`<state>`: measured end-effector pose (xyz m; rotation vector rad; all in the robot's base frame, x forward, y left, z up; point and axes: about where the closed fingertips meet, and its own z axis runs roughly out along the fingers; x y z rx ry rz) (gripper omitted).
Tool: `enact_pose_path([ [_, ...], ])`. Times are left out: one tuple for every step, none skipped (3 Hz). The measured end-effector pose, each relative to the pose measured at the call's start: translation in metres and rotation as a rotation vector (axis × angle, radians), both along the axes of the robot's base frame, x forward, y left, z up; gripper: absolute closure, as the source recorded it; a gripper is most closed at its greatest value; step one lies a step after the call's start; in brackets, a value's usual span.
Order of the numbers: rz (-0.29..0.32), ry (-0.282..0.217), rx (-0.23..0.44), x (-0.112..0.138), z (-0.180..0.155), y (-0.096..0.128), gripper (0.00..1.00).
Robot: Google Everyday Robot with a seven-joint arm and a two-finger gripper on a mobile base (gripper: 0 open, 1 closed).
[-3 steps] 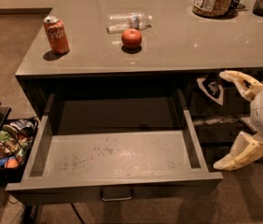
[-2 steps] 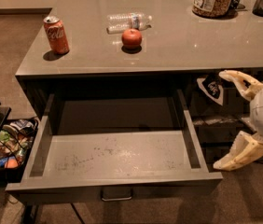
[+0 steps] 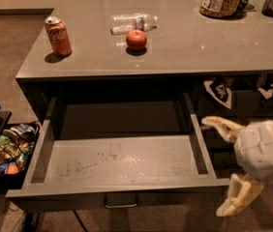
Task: Close top drawer
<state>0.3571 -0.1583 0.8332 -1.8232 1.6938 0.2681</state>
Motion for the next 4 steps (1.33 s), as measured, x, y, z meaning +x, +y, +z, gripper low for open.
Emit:
enact_pose_path([
  [-0.040,-0.034,0.057,-0.003,-0.041,0.000,0.00],
  [-0.073,-0.086,0.047,0.009,-0.040,-0.005,0.00],
  [-0.071,-0.086,0.045,0.009,-0.040,-0.005,0.00],
  [-0.029,-0.047,0.069,0.010,-0.064,0.002,0.00],
])
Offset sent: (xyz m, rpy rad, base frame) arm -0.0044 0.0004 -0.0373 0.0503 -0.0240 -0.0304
